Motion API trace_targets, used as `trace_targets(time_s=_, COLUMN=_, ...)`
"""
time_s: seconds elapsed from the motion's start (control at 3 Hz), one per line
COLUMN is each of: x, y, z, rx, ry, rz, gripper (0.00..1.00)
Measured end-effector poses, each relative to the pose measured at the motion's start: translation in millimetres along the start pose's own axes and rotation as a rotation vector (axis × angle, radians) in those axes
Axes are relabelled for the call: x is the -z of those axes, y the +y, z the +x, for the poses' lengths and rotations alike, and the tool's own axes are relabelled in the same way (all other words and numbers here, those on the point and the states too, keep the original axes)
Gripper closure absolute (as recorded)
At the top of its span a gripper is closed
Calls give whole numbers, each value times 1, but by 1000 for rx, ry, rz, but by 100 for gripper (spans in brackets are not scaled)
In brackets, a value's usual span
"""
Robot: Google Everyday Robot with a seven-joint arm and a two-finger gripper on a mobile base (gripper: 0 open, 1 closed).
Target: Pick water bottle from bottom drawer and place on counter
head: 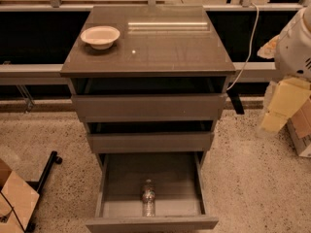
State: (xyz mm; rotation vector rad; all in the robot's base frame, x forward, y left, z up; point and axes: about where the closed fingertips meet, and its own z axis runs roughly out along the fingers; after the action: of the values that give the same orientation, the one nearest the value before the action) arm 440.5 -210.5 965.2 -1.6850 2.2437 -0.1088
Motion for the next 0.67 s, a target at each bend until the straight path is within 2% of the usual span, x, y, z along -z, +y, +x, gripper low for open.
trace_targets(time_s=0.33, x=-24, y=0, z=-1, rx=-89, ry=-13, rz=10, gripper=0)
trace_targets(time_s=0.67, x=-58, y=-9, z=5, rx=-224, ry=-29, rz=11, gripper=0)
